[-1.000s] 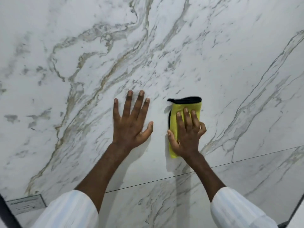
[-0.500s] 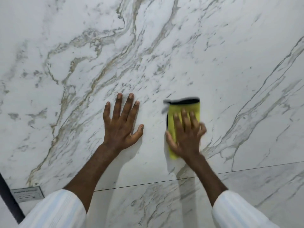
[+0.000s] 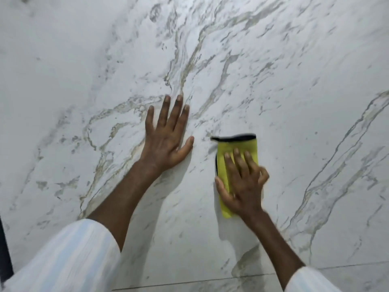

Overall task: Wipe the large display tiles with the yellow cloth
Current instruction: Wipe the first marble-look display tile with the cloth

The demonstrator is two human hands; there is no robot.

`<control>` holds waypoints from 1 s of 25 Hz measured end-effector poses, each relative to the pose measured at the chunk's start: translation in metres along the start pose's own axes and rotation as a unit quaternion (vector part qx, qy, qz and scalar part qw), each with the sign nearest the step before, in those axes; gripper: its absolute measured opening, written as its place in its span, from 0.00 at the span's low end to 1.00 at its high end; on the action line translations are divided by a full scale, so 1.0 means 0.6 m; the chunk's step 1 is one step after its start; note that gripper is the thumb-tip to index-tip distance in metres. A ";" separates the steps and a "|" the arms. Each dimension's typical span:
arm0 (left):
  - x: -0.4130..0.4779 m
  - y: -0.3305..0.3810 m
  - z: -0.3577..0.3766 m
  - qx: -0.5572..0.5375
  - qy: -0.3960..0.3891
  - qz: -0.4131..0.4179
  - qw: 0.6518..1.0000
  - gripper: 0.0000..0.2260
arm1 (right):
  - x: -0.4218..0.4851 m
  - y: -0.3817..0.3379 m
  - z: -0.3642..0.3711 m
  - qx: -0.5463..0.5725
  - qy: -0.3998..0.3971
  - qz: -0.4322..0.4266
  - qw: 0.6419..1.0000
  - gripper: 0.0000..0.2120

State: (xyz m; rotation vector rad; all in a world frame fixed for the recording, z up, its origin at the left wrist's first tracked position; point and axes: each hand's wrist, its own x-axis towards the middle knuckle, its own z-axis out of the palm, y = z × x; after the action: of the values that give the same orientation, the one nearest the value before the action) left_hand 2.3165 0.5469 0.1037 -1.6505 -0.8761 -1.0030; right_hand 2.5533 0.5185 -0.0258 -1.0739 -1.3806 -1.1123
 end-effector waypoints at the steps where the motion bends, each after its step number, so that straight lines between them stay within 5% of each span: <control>1: -0.002 0.004 0.002 0.002 0.002 -0.002 1.000 0.35 | 0.072 0.003 0.000 0.004 0.010 -0.010 1.000 0.31; 6: 0.003 0.018 0.002 -0.039 0.040 -0.015 0.998 0.37 | 0.410 0.035 -0.002 0.017 0.032 -0.007 0.999 0.33; 13: 0.178 -0.005 -0.025 -0.045 0.098 -0.009 0.994 0.32 | 0.295 0.030 -0.002 0.007 0.044 0.005 0.999 0.32; 21: 0.214 0.010 0.025 0.038 0.102 -0.010 0.994 0.36 | 0.720 0.098 -0.029 0.009 -0.028 0.016 0.999 0.32; 25: 0.212 0.007 0.025 0.033 0.107 -0.003 0.994 0.36 | 0.721 0.140 -0.042 0.017 -0.019 0.047 0.999 0.33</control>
State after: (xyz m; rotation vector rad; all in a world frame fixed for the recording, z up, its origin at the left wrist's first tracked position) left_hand 2.3739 0.5711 0.2154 -1.4561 -0.7622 -1.1199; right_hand 2.6039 0.5263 0.4124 -1.1282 -1.3616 -1.0011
